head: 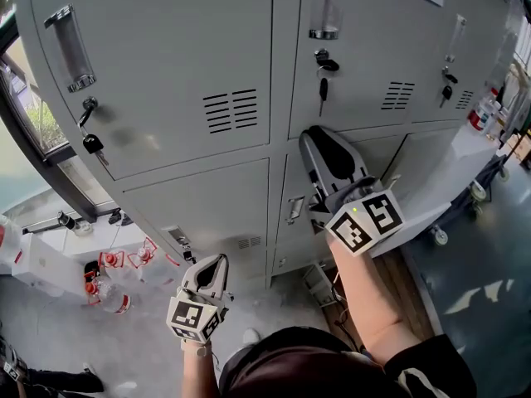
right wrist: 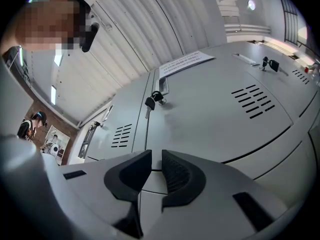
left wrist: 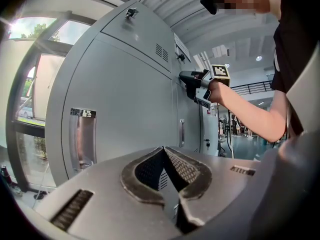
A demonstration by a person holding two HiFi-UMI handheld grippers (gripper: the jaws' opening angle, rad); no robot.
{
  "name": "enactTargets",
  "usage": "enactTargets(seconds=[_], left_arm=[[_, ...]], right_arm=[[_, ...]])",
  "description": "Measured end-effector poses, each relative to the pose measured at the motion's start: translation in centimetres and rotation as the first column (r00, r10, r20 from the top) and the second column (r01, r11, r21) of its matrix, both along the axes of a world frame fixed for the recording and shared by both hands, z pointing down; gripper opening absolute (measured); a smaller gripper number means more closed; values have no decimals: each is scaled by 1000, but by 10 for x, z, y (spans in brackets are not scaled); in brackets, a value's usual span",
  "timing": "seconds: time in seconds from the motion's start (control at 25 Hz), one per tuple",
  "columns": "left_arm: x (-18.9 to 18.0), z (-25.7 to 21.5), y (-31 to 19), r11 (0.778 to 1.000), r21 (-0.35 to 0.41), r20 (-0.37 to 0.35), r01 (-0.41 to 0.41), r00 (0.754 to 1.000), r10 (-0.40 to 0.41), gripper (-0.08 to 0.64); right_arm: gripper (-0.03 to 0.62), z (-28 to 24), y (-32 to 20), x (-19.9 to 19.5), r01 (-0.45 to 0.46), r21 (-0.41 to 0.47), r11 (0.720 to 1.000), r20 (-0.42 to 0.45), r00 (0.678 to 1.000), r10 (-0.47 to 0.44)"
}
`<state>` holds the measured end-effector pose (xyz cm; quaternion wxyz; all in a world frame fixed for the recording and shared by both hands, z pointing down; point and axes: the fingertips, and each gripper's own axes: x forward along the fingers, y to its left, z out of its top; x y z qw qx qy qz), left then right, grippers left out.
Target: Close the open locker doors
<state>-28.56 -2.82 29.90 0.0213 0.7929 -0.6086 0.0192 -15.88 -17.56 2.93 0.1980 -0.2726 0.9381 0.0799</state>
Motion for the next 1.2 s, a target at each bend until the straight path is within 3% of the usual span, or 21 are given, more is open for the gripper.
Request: enactTargets(seconds=[0.36, 0.56, 0.96, 1.2], left_arm=[[10, 3, 3, 1000, -15, 11, -25, 1000, 26, 17], [26, 11, 1, 997, -45, 11, -68, 998, 68, 17], [89, 41, -12, 967, -138, 9, -216, 976, 219, 17], [133, 68, -19, 936, -194, -17, -295, 955, 297, 17]], right_arm=[[87, 10, -1, 8, 63, -67, 996, 25, 998, -61], [87, 34, 1, 30, 48, -103, 994, 26, 999, -46], [87, 111, -4, 112, -80, -223, 972, -10, 997, 80], [87, 184, -4, 169, -177, -328, 928, -78, 984, 160]])
